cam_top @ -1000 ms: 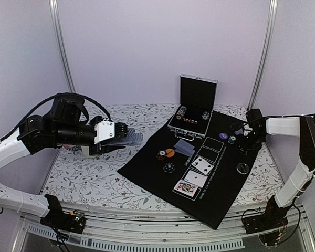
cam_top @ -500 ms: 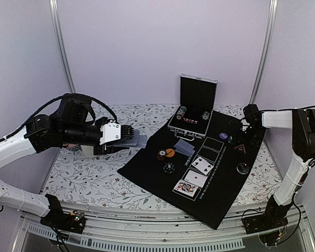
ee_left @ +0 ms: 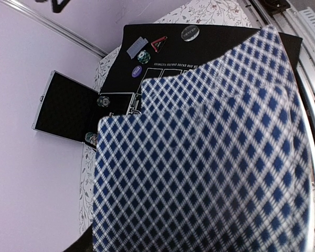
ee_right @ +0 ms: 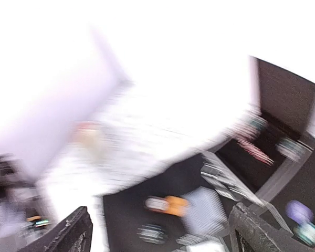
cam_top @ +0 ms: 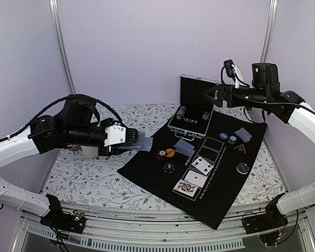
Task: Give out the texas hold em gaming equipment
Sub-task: Pick up the poker card from the face-down deck piles.
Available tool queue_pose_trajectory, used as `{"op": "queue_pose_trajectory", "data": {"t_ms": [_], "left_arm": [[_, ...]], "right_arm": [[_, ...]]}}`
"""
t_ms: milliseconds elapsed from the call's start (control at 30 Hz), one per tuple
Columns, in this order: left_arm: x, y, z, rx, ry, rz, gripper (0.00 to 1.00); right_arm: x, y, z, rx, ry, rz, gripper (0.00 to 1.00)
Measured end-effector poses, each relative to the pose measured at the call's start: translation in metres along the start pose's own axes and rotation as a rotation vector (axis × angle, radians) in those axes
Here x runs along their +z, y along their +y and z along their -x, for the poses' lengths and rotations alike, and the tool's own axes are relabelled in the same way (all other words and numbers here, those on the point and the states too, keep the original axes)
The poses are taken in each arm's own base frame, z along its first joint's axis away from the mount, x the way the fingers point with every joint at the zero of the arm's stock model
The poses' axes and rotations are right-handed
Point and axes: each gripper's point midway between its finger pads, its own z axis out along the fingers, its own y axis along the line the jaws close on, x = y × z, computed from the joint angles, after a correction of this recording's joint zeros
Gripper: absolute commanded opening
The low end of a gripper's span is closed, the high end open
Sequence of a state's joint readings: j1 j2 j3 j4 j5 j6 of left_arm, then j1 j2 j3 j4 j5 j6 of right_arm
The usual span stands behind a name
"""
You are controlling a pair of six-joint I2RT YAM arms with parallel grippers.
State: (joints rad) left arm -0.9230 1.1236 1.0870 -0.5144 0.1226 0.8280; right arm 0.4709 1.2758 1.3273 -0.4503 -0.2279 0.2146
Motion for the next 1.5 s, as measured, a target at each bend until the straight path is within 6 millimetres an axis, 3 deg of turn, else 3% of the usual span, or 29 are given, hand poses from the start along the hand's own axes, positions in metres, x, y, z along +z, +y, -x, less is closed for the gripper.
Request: {"op": "queue_pose_trajectory", "data": {"t_ms": [67, 167, 233, 367, 467, 533, 667, 833, 1033, 1233, 1500], "left_arm": [[0.005, -0.001, 0.002, 0.013, -0.006, -0.003, 0.48], [0.011, 0.000, 0.006, 0.025, -0.017, 0.001, 0.48], [0.014, 0.001, 0.008, 0.031, -0.022, 0.005, 0.48], [0.016, 0.002, 0.011, 0.038, -0.025, 0.016, 0.48], [0.017, 0.003, 0.013, 0.041, -0.027, 0.026, 0.48], [0.017, 0.004, 0.013, 0.043, -0.027, 0.032, 0.48], [0.018, 0.005, 0.012, 0.047, -0.021, 0.044, 0.47], [0.019, 0.005, 0.010, 0.049, -0.015, 0.048, 0.47], [0.020, 0.005, 0.010, 0.052, -0.019, 0.054, 0.47], [0.020, 0.006, 0.011, 0.052, -0.023, 0.059, 0.47], [0.022, 0.006, 0.010, 0.052, -0.017, 0.057, 0.47]], "right_arm": [[-0.008, 0.068, 0.013, -0.004, -0.053, 0.248, 0.79], [-0.003, 0.122, 0.007, 0.048, -0.016, 0.464, 0.77], [0.013, 0.142, -0.009, 0.089, 0.060, 0.538, 0.77], [0.047, 0.177, -0.057, 0.127, 0.250, 0.599, 0.59], [0.052, 0.203, -0.069, 0.098, 0.307, 0.634, 0.55], [0.045, 0.217, -0.069, 0.081, 0.315, 0.674, 0.58], [0.038, 0.225, -0.063, 0.068, 0.310, 0.706, 0.70], [0.042, 0.228, -0.075, 0.055, 0.349, 0.702, 0.73], [0.054, 0.239, -0.093, 0.009, 0.410, 0.672, 0.67], [0.055, 0.232, -0.105, -0.010, 0.450, 0.631, 0.59], [0.053, 0.229, -0.100, -0.026, 0.447, 0.601, 0.55]]}}
